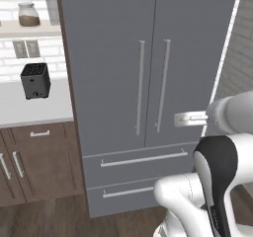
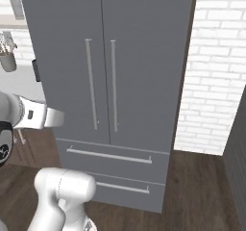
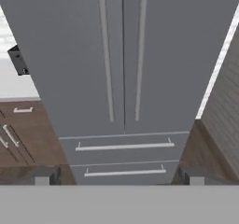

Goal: Take the strawberry from the fridge and place it on top of the pancake, located on the dining counter.

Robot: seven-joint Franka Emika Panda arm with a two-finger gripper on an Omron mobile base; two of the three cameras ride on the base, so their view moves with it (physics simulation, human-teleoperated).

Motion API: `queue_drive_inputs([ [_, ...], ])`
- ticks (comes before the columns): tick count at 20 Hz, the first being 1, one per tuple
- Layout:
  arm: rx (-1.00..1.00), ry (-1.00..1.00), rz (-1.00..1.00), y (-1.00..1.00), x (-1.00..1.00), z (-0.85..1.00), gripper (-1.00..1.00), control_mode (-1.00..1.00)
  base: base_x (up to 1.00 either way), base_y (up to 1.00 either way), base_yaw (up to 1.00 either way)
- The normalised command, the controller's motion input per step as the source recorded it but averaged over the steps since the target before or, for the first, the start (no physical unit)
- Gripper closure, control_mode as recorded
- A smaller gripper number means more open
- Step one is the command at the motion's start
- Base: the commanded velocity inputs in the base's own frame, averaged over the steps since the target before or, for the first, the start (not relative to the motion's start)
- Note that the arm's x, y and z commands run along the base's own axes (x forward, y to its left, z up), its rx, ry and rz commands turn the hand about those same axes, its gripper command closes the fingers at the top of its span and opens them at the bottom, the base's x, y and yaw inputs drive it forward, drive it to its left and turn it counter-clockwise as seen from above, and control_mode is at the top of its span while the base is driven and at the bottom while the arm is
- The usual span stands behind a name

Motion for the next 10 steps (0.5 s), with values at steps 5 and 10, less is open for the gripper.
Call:
queue_drive_inputs([
  [5, 0.00, 0.05, 0.00, -0.18, 0.49, 0.00, -1.00, -1.00, 0.03, -0.08, 0.00],
  [10, 0.00, 0.15, 0.01, -0.36, 1.00, 0.00, -1.00, -1.00, 0.00, 0.00, 0.00],
])
